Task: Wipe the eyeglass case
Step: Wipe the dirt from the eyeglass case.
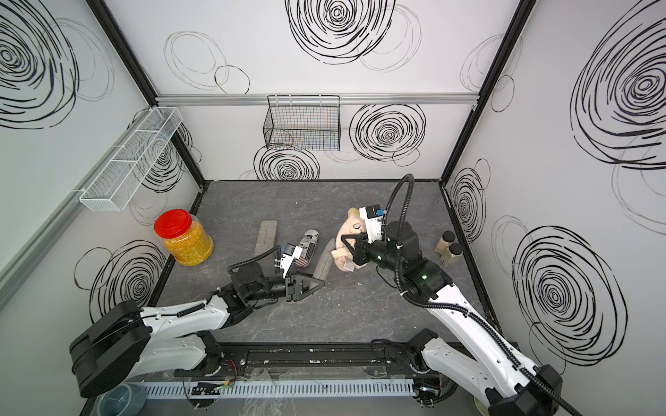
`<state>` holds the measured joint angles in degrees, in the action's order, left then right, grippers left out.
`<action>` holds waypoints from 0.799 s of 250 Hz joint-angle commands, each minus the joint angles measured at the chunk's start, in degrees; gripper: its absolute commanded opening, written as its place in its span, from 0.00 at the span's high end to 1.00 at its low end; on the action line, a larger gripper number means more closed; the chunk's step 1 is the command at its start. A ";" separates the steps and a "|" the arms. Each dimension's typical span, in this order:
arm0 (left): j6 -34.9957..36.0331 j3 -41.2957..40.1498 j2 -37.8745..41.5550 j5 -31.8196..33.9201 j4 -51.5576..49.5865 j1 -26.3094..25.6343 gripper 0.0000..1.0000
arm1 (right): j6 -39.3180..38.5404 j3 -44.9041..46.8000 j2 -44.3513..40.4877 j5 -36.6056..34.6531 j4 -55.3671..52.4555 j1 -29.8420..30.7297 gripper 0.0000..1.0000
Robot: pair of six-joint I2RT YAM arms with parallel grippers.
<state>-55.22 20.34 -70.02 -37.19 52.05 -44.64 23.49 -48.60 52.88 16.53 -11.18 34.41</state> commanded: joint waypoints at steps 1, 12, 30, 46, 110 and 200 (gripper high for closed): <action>1.60 -0.07 2.12 -1.03 2.80 -0.28 0.40 | 1.56 0.90 1.08 0.60 -1.38 0.05 1.00; 1.71 -0.02 2.34 -0.96 2.79 -0.27 0.40 | 1.61 1.52 1.09 3.49 -2.00 0.32 1.00; 1.67 0.27 2.36 -1.06 3.20 -0.27 0.40 | 1.67 3.48 0.14 6.78 -1.45 1.81 1.00; 1.65 0.33 2.26 -1.07 3.41 -0.27 0.40 | 1.56 5.09 -1.01 7.83 -1.45 3.30 1.00; 1.83 0.94 1.03 -0.92 3.59 -0.32 0.40 | 1.96 7.70 -3.52 18.69 0.22 8.38 1.00; 6.37 1.23 2.39 -0.07 -3.46 -0.68 0.40 | 2.14 1.49 -9.98 16.82 0.80 5.46 1.00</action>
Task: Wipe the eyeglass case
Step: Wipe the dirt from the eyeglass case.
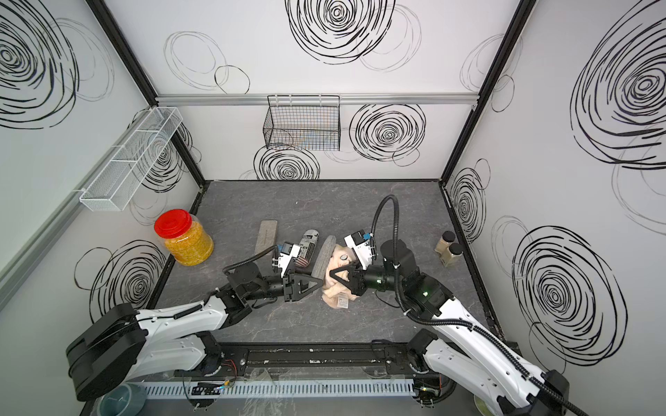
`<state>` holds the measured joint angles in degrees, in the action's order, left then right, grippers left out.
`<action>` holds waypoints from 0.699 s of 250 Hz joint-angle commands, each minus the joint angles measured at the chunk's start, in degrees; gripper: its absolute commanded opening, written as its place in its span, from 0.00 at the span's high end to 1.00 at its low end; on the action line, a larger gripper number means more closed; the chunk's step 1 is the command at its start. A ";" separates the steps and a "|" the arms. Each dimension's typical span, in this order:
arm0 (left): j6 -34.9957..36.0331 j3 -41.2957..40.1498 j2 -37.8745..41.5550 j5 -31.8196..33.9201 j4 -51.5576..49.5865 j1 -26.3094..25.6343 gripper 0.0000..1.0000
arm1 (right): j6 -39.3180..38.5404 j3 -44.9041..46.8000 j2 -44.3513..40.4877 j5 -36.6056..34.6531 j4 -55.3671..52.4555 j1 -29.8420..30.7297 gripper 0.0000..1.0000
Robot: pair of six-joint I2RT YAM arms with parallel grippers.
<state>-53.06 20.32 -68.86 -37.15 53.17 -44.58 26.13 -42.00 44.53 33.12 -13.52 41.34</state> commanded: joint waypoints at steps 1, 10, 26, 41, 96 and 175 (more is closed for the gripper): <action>4.46 1.32 1.30 -0.03 -4.53 -0.81 0.40 | -0.53 -5.20 -1.68 -0.14 3.06 -1.54 1.00; 7.25 2.34 2.00 0.81 -9.86 -1.28 0.40 | -0.63 -5.83 -1.70 -3.52 2.05 -2.56 1.00; 13.14 4.43 3.56 3.76 -19.59 -2.68 0.40 | -1.04 -6.62 -1.99 -10.29 0.21 -4.39 1.00; 17.81 6.18 4.91 7.31 -27.83 -4.57 0.40 | -1.23 -6.99 -2.52 -17.29 -1.22 -5.99 1.00; 31.16 14.94 8.13 31.54 -53.99 -15.23 0.41 | -3.07 -7.86 -2.90 -29.77 -7.57 -11.72 1.00; 46.23 25.34 3.73 49.38 -72.08 -27.38 0.38 | -9.99 -10.90 3.90 -0.59 -11.72 -15.71 1.00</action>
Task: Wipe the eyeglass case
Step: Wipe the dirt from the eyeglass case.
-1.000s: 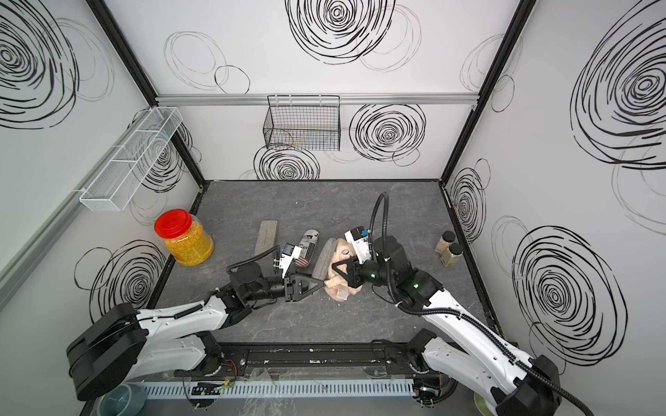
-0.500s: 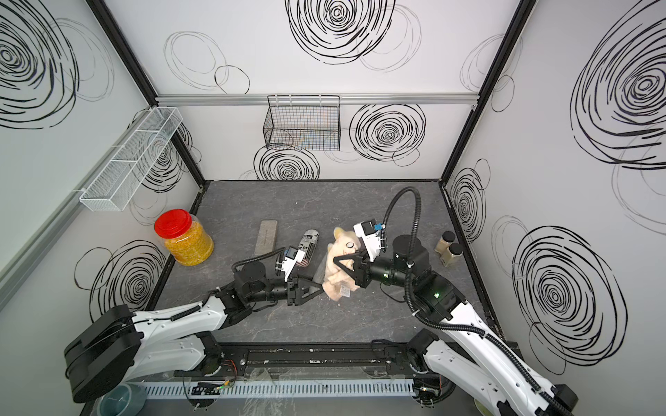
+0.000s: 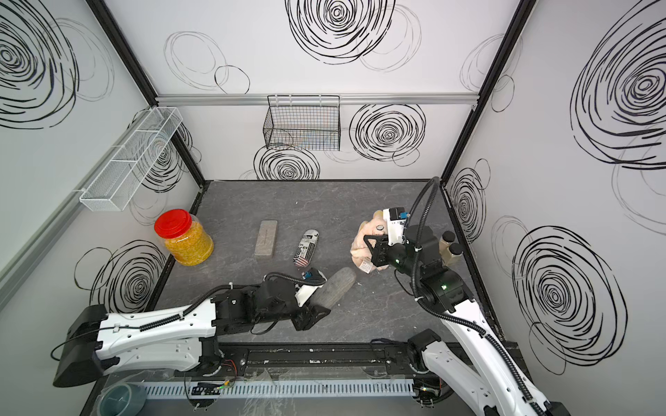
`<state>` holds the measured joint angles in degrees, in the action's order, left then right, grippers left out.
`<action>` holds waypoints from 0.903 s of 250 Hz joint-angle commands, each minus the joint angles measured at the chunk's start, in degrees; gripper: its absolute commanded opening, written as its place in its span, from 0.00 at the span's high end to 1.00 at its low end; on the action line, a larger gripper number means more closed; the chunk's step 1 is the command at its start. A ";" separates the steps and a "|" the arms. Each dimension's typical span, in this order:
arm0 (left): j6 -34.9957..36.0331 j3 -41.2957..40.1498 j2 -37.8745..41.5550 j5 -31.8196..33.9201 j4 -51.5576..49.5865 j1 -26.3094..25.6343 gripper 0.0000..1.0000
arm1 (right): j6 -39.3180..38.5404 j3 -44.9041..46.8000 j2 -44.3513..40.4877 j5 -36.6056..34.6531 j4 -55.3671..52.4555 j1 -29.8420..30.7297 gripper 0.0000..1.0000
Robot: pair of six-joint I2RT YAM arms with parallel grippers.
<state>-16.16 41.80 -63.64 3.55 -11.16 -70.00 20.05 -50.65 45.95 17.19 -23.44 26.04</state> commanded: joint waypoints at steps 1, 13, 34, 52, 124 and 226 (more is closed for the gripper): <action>9.50 3.97 -1.58 8.72 -7.88 -1.97 0.38 | -3.99 -2.25 2.57 15.82 -1.83 -0.44 0.99; 11.12 4.89 -2.33 9.09 -9.61 -1.93 0.38 | -4.54 -2.54 4.03 20.23 -1.95 -0.30 0.99; 13.31 5.78 -3.19 10.14 -11.29 -1.98 0.39 | -5.73 -4.19 6.31 22.78 -3.90 -0.32 0.98; 15.01 6.01 -3.63 9.98 -11.21 -2.10 0.39 | -7.65 -6.65 8.70 22.23 -7.31 -0.30 0.98; 19.81 5.52 -4.13 18.04 -9.93 -3.47 0.39 | -12.36 -11.81 20.17 25.24 -16.72 0.96 0.98; 19.75 5.53 -4.22 19.92 -9.73 -4.30 0.39 | -10.40 -10.34 30.17 28.48 -6.45 12.24 0.98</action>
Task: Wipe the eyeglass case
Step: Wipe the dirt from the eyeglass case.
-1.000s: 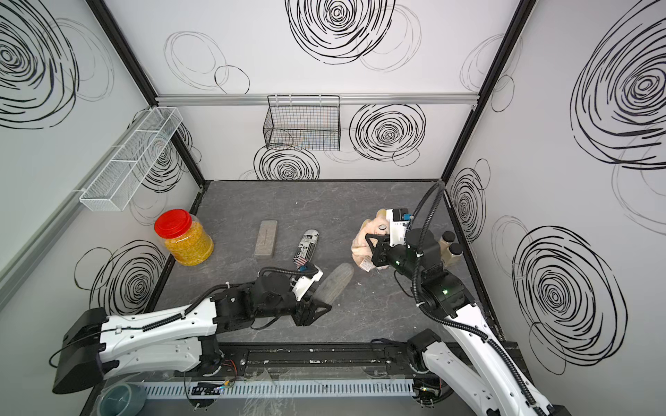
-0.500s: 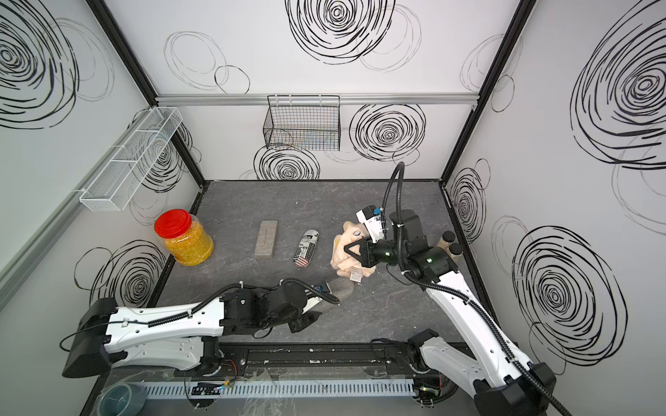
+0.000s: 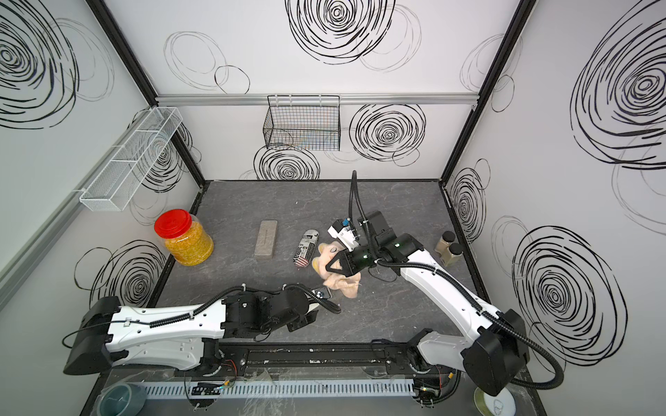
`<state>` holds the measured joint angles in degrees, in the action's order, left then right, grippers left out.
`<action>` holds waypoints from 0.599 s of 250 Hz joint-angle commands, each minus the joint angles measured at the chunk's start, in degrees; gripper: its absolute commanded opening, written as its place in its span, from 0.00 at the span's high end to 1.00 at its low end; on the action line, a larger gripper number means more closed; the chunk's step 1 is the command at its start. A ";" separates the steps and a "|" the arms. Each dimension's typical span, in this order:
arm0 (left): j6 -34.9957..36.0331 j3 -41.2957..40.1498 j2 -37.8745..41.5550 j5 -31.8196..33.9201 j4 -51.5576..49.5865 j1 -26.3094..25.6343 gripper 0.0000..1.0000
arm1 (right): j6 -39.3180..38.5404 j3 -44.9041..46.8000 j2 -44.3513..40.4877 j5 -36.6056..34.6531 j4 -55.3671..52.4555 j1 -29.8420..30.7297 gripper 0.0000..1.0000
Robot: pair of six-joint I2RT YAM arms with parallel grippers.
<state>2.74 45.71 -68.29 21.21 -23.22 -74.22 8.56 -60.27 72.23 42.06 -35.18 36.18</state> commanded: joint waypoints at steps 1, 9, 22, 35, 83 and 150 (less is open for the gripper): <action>0.85 1.59 0.48 2.26 2.36 -0.07 0.39 | 1.15 -0.77 4.07 3.75 5.47 2.16 0.98; 0.71 1.50 0.66 2.58 2.52 -0.13 0.39 | 1.52 -1.30 5.59 4.44 6.56 2.97 0.98; 0.71 1.35 1.09 3.08 2.61 -0.12 0.39 | 1.94 -2.15 7.91 4.32 7.74 4.39 0.98; 0.73 1.26 1.58 3.56 2.82 -0.10 0.39 | 1.91 -3.10 10.10 3.54 7.67 5.63 0.98; 0.67 1.37 2.11 4.31 2.53 -0.14 0.39 | 1.02 -6.33 12.91 -6.63 -3.75 6.56 1.00; 0.50 1.59 2.62 4.32 2.38 -0.38 0.40 | 1.77 -0.75 4.77 -14.43 -9.37 -0.01 1.00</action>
<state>3.38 45.69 -68.16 22.46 -25.39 -74.81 10.46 -63.24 80.62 33.80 -37.41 38.96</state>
